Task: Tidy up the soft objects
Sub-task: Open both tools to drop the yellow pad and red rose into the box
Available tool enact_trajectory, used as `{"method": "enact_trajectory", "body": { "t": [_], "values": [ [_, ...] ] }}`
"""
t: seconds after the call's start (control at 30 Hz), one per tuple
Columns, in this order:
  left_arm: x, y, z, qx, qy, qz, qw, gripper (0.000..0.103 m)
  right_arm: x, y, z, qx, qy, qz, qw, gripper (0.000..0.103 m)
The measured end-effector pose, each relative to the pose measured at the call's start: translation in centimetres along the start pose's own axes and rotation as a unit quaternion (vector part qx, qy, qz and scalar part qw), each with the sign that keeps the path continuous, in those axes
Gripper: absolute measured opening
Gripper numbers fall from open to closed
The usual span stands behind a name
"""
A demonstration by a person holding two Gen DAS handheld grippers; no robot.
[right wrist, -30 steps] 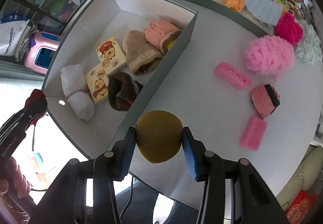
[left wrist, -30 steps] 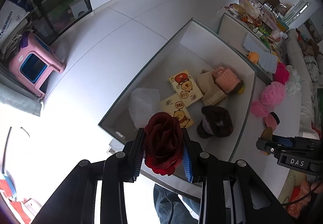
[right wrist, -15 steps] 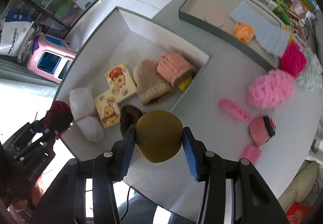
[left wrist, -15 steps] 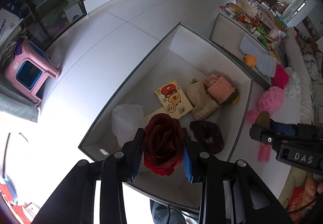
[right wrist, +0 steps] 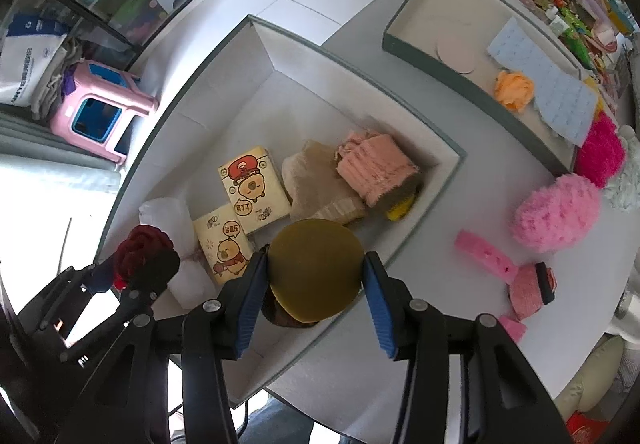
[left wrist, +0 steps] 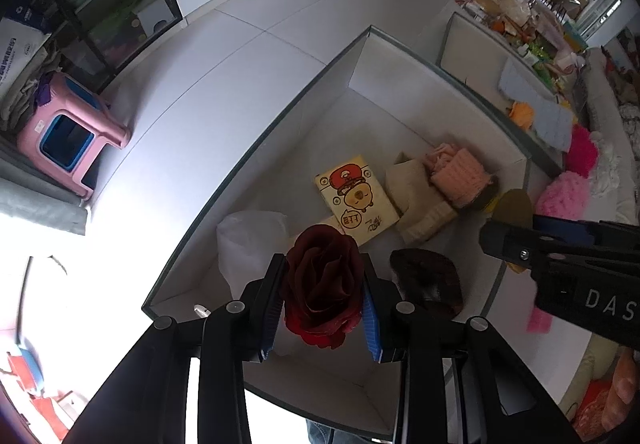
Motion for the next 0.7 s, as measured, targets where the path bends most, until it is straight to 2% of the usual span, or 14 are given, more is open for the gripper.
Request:
{"method": "enact_trajectory", "body": {
  "t": [0.07, 0.13, 0.17, 0.2, 0.27, 0.33, 0.37, 0.4, 0.5, 0.7],
  "values": [
    [-0.3, -0.2, 0.0, 0.001, -0.007, 0.004, 1.0000, 0.036, 0.2, -0.1, 0.2, 0.002, 0.004, 0.005, 1.000, 0.056],
    [-0.5, -0.1, 0.0, -0.005, -0.014, 0.009, 0.9999, 0.058, 0.4, -0.1, 0.2, 0.003, 0.007, 0.011, 1.000, 0.062],
    [-0.6, 0.1, 0.0, -0.013, -0.015, 0.014, 0.9997, 0.077, 0.3, 0.0, 0.2, -0.001, 0.007, 0.012, 1.000, 0.071],
    [-0.6, 0.3, -0.1, -0.021, -0.016, 0.017, 0.9995, 0.087, 0.4, 0.1, 0.2, -0.002, 0.008, 0.014, 1.000, 0.081],
    [-0.8, 0.7, -0.1, -0.030, -0.022, 0.009, 0.9993, 0.088, 0.3, 0.3, 0.0, -0.006, 0.008, 0.021, 1.000, 0.083],
    [-1.1, 0.6, -0.1, -0.022, -0.030, 0.005, 0.9993, 0.088, 0.2, 0.5, -0.1, -0.008, 0.008, 0.027, 1.000, 0.087],
    [-1.3, 0.5, -0.1, -0.019, -0.034, 0.008, 0.9992, 0.091, 0.1, 0.7, -0.2, -0.013, 0.007, 0.028, 0.999, 0.097],
    [-1.4, 0.4, -0.1, -0.016, -0.038, 0.012, 0.9991, 0.103, -0.1, 0.9, -0.3, -0.020, 0.007, 0.028, 0.999, 0.103],
    [-1.7, 0.7, -0.4, -0.023, -0.043, 0.020, 0.9986, 0.103, -0.3, 1.5, -0.7, -0.035, 0.003, 0.031, 0.999, 0.103],
    [-1.9, 0.6, -0.7, -0.012, -0.040, 0.017, 0.9990, 0.103, -0.9, 1.7, -1.6, -0.033, -0.006, 0.032, 0.999, 0.103]
  ]
}}
Point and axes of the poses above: each gripper's, at about its wrist camera, not at the fingertips, and y roughly against the way its jaws point, x to its left, z to its top, the point moved 3 cm from there along -y, roughly the way its jaws point, and after that the axes turned 7 degrees about x, right-handed, at the moved point
